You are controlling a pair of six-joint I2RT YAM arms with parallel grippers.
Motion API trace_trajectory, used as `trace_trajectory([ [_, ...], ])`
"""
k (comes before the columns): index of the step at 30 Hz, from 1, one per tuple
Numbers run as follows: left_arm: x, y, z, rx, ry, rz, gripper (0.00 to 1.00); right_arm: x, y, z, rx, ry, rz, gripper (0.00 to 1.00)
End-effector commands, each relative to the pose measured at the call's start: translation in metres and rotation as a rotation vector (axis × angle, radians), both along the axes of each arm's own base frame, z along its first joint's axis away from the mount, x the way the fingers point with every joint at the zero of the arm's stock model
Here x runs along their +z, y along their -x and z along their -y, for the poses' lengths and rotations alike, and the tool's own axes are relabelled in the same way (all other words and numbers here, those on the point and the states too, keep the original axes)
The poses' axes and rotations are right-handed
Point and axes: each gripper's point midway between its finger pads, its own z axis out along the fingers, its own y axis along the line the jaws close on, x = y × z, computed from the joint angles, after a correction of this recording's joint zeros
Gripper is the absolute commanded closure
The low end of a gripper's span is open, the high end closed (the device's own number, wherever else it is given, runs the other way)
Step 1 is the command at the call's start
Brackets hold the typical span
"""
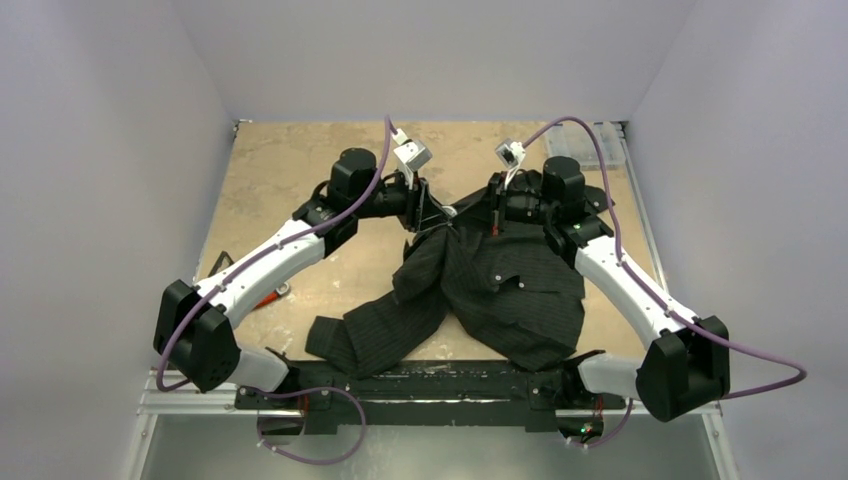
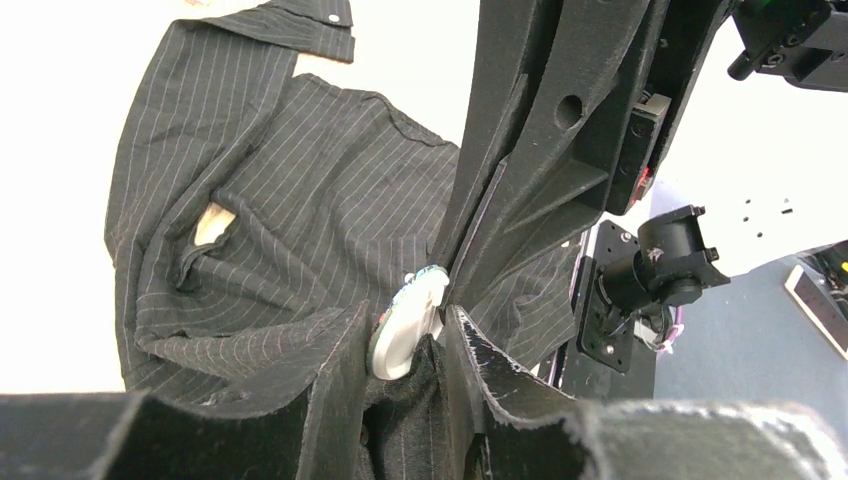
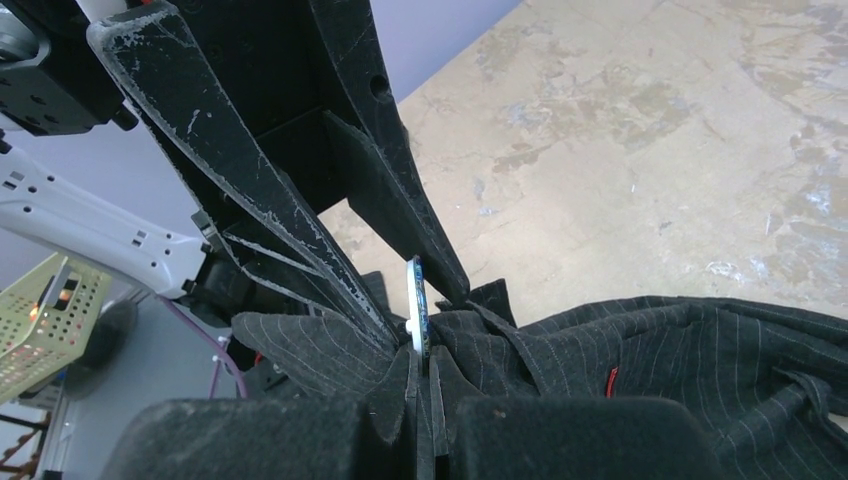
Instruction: Remove the brooch from the garment
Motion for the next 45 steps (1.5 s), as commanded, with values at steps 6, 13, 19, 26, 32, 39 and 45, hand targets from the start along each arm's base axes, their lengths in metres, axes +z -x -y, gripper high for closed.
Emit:
trace_trajectory([
  [6, 0.020, -0.004, -0.001, -0.019, 0.056, 0.102, 0.80, 0.024, 0.020, -0.005, 0.110, -0.035, 0.071, 1.00],
  [13, 0.015, -0.011, -0.001, 0.019, 0.013, 0.099, 0.79, 0.028, 0.018, -0.006, 0.098, -0.056, 0.066, 1.00],
  [19, 0.017, -0.007, -0.003, 0.012, 0.056, 0.064, 0.67, 0.026, 0.016, -0.006, 0.093, -0.058, 0.051, 1.00],
  [26, 0.036, 0.010, -0.008, -0.093, 0.133, 0.119, 0.56, 0.022, 0.005, -0.002, 0.038, -0.015, 0.101, 1.00],
  [32, 0.031, -0.004, -0.028, -0.077, 0.064, 0.223, 0.57, 0.025, -0.007, 0.005, -0.014, 0.035, 0.242, 1.00],
  [39, -0.013, 0.007, -0.043, -0.087, -0.043, 0.134, 0.54, 0.013, -0.026, 0.006, -0.094, 0.113, 0.339, 1.00],
  [45, -0.034, 0.018, -0.045, -0.091, -0.050, 0.035, 0.40, -0.002, -0.027, -0.009, -0.114, 0.213, 0.517, 1.00],
])
